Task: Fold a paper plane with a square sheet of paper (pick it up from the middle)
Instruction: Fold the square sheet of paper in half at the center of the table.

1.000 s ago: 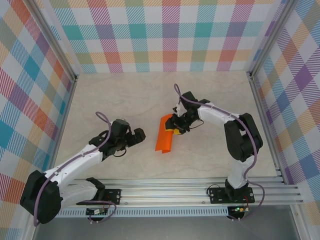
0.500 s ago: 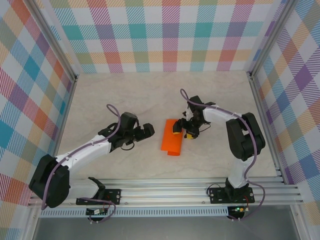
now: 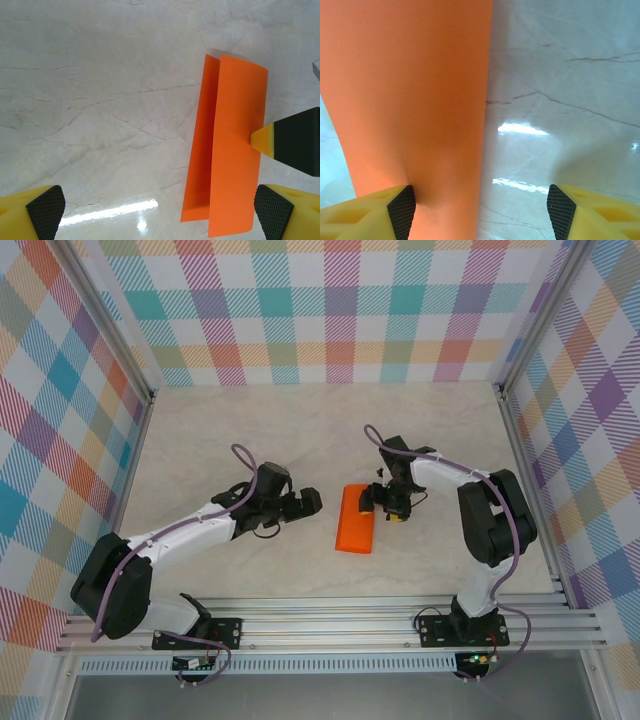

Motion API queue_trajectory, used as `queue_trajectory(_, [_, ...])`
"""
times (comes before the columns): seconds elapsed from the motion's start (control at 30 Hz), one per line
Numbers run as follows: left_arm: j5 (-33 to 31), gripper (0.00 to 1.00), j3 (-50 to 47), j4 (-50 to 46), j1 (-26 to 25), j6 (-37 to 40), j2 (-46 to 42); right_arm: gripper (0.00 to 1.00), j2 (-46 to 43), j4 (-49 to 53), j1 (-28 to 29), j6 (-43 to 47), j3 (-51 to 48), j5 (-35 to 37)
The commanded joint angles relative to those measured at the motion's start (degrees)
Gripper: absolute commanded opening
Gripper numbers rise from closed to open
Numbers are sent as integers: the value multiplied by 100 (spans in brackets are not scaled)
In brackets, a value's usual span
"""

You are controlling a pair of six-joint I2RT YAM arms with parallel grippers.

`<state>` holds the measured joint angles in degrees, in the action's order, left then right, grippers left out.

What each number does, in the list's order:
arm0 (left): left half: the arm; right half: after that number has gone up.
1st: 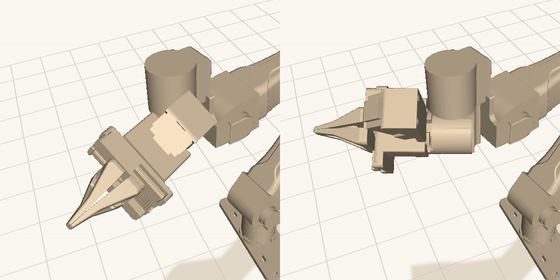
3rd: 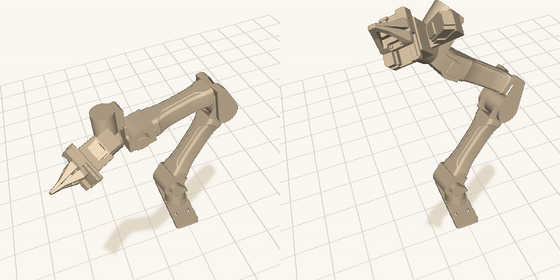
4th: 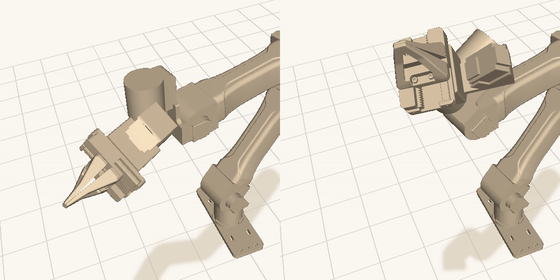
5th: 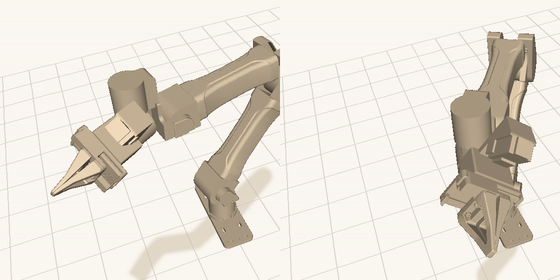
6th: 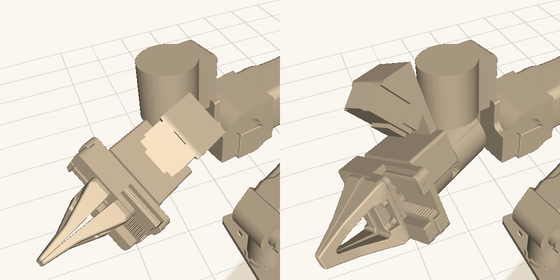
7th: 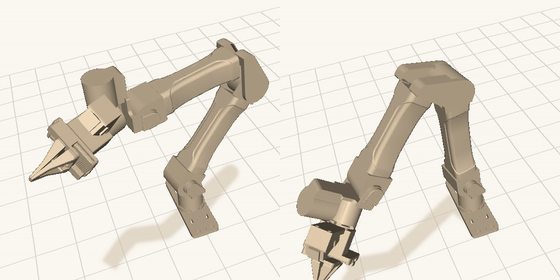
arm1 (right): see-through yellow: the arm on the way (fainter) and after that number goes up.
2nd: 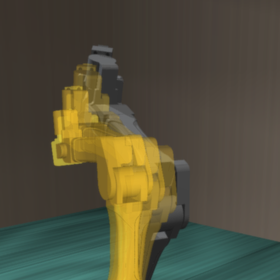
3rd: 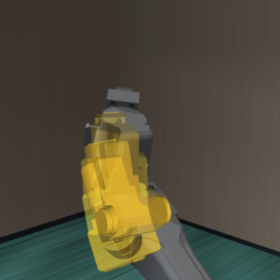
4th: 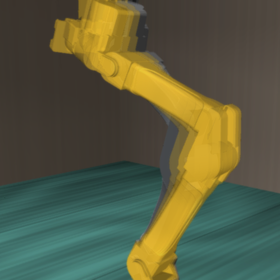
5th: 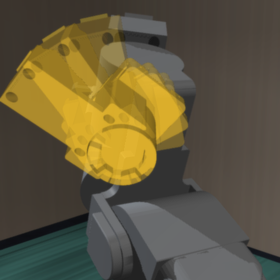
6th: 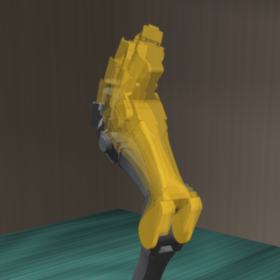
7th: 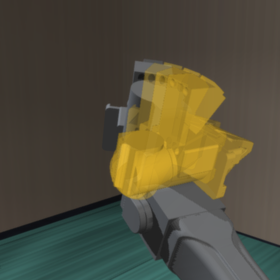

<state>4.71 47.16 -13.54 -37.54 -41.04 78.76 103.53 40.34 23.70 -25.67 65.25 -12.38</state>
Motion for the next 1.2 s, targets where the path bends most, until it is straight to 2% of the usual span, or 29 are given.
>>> queue_trajectory(0.0, [109,100,217,87,-73,30,146,73,-72,144,-26,2,-61,201])
queue_trajectory(0.4, [98,100,379,53,-104,62,410,74,63,33,27,-133,155,-191])
queue_trajectory(1.17, [37,100,342,1,-104,87,432,74,490,547,302,56,655,556])
